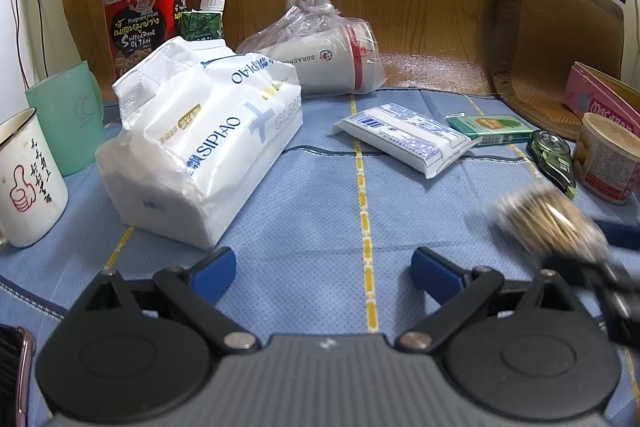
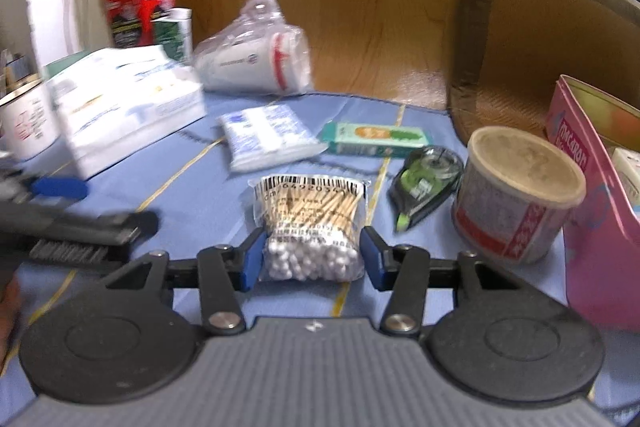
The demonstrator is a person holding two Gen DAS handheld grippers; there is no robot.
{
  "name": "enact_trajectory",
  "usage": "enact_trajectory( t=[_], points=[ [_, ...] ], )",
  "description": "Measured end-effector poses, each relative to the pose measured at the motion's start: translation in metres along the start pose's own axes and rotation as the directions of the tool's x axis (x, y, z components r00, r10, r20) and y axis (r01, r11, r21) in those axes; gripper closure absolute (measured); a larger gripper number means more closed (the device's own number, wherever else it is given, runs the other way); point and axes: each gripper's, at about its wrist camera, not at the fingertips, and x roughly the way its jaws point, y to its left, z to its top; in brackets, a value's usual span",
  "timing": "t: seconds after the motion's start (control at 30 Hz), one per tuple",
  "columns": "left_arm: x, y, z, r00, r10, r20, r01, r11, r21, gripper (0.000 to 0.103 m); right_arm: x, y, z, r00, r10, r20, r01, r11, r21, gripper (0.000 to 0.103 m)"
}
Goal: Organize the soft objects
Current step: 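Grasp the clear bag of cotton swabs with the right gripper, then grasp the swab bag with the left gripper and carry it to the tin while the right gripper releases it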
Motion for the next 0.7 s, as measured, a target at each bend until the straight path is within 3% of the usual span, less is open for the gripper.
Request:
enact_trajectory(
  t=[0.27, 0.7],
  points=[
    [0.001, 0.000, 0.000, 1.000, 0.006, -0.001, -0.006, 1.000, 0.001, 0.004, -0.061, -0.016, -0.040, 0.999, 0.035, 0.013, -0.035, 0.999, 0.000, 0.050],
    [0.003, 0.000, 0.001, 1.000, 0.027, -0.008, -0.027, 1.000, 0.002, 0.001, -0.115, -0.063, -0.089, 0.985, -0.161, 0.056, 0.153, 0.979, 0.133, 0.049]
  ],
)
